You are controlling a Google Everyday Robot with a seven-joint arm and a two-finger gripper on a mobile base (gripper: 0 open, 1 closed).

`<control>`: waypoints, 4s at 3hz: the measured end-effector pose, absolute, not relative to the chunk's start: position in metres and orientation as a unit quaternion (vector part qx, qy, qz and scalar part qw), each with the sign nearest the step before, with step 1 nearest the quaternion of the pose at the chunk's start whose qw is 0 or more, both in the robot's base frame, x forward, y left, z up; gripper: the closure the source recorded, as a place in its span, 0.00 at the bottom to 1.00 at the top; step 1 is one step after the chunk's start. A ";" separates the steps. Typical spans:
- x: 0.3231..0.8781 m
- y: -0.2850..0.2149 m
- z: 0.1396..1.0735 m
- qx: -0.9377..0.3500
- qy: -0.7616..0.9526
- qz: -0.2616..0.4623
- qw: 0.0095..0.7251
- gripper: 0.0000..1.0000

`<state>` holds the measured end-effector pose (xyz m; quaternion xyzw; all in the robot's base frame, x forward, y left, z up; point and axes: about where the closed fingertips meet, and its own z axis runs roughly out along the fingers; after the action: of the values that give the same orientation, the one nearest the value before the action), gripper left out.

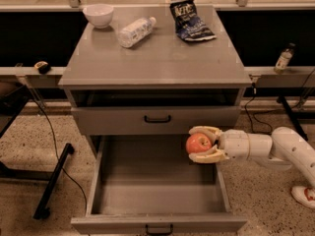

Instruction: Pick apple from middle drawer and place on counter

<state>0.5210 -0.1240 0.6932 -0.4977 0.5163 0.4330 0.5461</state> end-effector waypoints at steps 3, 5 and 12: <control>0.577 -0.088 0.806 -0.498 0.534 0.331 0.598 1.00; 0.615 -0.071 0.864 -0.511 0.543 0.315 0.587 1.00; 0.708 -0.085 0.857 -0.441 0.663 0.249 0.551 0.51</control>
Offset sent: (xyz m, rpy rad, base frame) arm 0.0627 0.0295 0.1279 -0.0801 -0.1634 -0.2612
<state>0.7084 -0.0845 0.8565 -0.4413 0.6630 0.2488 0.5511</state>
